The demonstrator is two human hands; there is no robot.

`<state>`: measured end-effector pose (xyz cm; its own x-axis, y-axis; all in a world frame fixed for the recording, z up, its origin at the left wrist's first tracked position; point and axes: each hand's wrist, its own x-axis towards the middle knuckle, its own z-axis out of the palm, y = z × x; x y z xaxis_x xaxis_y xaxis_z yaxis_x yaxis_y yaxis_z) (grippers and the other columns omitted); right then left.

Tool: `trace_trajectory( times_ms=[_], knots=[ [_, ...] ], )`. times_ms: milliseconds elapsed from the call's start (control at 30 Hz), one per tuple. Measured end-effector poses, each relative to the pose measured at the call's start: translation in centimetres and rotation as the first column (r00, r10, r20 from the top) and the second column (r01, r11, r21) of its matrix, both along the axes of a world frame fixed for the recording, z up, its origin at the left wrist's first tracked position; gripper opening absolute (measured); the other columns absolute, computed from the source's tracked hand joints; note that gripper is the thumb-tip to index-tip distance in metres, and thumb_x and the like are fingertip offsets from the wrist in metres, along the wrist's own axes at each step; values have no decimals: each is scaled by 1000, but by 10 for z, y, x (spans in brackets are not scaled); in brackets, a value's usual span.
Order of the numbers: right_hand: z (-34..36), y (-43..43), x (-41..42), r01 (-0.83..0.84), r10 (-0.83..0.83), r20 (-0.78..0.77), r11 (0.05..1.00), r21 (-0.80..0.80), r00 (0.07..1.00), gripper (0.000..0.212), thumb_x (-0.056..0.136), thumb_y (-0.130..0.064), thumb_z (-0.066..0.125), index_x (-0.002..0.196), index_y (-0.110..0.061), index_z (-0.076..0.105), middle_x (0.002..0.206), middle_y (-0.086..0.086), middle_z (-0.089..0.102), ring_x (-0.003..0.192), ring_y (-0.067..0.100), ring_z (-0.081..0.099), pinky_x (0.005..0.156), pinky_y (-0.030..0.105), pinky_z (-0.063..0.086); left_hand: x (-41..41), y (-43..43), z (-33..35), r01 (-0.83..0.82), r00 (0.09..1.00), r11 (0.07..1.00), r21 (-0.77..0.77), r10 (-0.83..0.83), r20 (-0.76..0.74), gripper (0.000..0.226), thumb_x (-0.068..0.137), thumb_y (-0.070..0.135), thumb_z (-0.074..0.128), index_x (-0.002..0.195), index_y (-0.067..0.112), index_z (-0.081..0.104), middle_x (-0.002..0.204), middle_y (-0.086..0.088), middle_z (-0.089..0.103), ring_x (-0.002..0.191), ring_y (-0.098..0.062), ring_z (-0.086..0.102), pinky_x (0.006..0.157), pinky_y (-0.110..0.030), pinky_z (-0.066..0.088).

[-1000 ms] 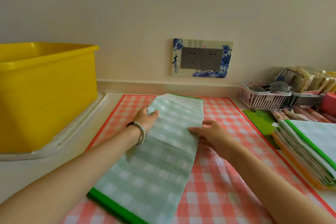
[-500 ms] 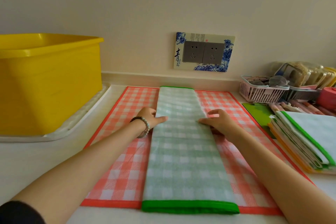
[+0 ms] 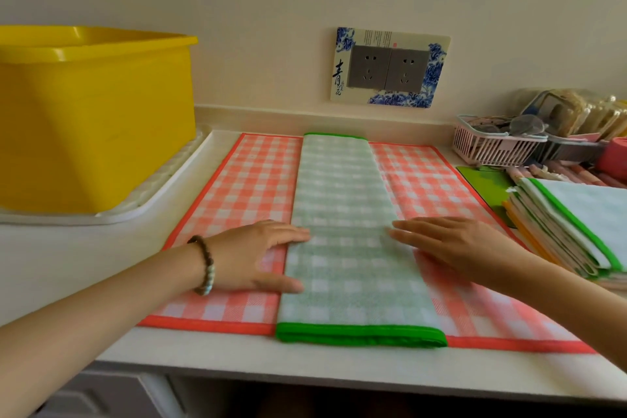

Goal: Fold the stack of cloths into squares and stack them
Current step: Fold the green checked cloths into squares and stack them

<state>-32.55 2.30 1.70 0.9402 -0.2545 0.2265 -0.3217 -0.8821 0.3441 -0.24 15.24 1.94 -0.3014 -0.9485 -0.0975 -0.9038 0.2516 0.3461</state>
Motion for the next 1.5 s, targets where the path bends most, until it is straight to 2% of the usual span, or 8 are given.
trace_trajectory(
  times_ms=[200,467,667,800,1000,1333,1433,1500],
  knots=[
    [4,3,5,-153,149,-92,988,-33,985,56,87,-15,46,142,-18,35,138,4,52,119,21,57,88,33,54,0,6,-3,70,982,991,117,-89,168,131,45,91,45,150,32,-7,154,21,-14,140,5,-10,112,-19,-5],
    [-2,7,12,-105,103,20,985,139,995,50,89,-21,48,138,-29,44,135,-6,55,116,13,59,86,28,54,0,6,2,62,972,973,222,-109,208,126,60,77,62,145,35,-21,148,23,-30,136,3,-25,115,-29,-10],
    [-2,7,14,42,-147,202,895,445,968,41,89,-11,59,125,-32,59,125,-13,61,110,9,61,87,24,52,6,2,4,-23,998,994,107,29,-58,122,46,100,21,149,35,13,152,20,15,136,4,12,113,-21,14],
    [3,3,25,134,-380,272,764,631,884,25,89,-8,59,113,-16,66,98,-14,64,84,4,62,76,30,52,6,-9,3,-98,970,994,55,108,-220,36,103,31,25,137,36,34,138,16,39,119,16,32,89,9,17],
    [5,-22,45,74,-588,294,520,851,753,17,94,-21,50,88,-16,65,80,5,69,71,20,67,60,35,56,6,-33,-1,-257,895,966,-16,231,-382,33,91,23,57,120,35,47,101,18,57,91,-5,58,80,-19,49],
    [7,-40,72,160,-838,125,244,956,531,22,86,-31,65,91,-9,65,66,7,59,34,9,53,36,17,42,-8,-73,-12,-500,795,866,4,461,-394,86,78,40,71,144,14,23,83,0,61,64,-10,52,57,-22,40],
    [6,-40,76,215,-865,144,275,937,480,29,86,-33,65,104,-11,58,80,5,64,51,15,59,43,23,47,-15,-68,-6,-506,820,863,-2,480,-313,80,81,39,68,143,15,24,88,0,59,72,-13,55,59,-23,43],
    [3,-31,75,298,-799,279,486,821,533,33,90,-35,58,116,-15,52,103,2,64,76,16,64,62,29,53,-19,-62,-4,-464,875,874,-145,426,-230,70,84,39,64,142,19,30,110,2,53,96,-13,53,75,-24,46]
  ],
)
